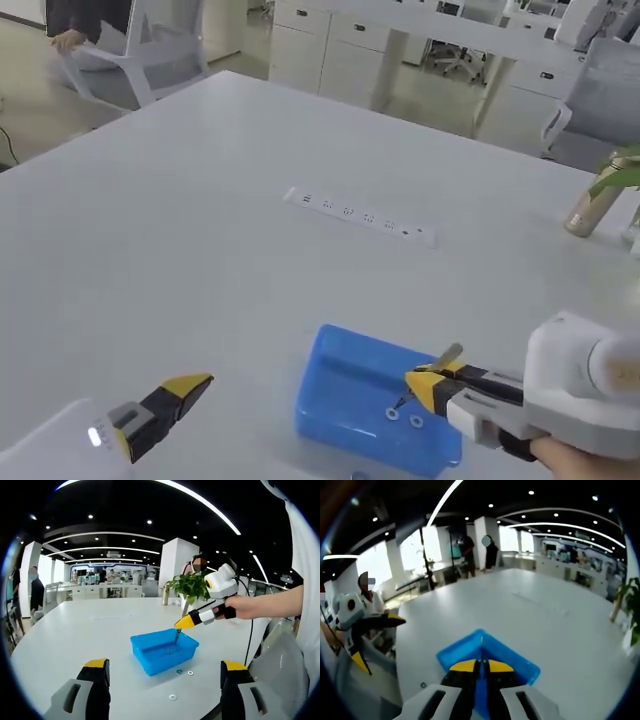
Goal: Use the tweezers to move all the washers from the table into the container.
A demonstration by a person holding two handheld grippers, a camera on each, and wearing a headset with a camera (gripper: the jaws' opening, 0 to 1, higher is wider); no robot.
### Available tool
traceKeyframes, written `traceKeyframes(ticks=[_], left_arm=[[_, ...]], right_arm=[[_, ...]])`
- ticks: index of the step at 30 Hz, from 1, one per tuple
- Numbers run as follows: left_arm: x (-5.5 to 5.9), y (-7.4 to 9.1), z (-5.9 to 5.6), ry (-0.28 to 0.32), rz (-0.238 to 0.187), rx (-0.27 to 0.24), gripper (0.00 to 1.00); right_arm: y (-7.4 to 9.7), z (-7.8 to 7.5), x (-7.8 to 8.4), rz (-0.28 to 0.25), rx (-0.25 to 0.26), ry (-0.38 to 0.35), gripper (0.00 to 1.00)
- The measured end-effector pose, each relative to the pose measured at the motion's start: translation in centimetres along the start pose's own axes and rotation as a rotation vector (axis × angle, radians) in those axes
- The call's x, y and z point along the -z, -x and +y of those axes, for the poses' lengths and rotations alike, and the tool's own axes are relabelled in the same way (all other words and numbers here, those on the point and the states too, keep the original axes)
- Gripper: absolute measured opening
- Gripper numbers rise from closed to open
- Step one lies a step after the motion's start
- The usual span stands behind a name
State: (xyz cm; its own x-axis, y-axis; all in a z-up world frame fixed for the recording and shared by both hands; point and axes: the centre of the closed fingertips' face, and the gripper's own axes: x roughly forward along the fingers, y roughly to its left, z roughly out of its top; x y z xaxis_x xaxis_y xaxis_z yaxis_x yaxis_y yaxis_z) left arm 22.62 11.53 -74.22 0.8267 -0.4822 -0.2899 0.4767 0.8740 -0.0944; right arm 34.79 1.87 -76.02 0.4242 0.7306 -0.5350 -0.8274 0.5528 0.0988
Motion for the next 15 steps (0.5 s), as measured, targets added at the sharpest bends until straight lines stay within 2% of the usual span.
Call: traceKeyframes(ticks=[8,15], left_arm=[[0.0,0.0,0.0,-0.001,0.004,0.001,0.93],[0.1,0.0,0.0,-0.003,0.011,0.002,0.93]], right_arm=[[1.1,0.9,-0.5,-0.018,-0.004,0.0,0.03],[1.9,1.9,0.0,-0.015,-0.014,0.0,0.03]])
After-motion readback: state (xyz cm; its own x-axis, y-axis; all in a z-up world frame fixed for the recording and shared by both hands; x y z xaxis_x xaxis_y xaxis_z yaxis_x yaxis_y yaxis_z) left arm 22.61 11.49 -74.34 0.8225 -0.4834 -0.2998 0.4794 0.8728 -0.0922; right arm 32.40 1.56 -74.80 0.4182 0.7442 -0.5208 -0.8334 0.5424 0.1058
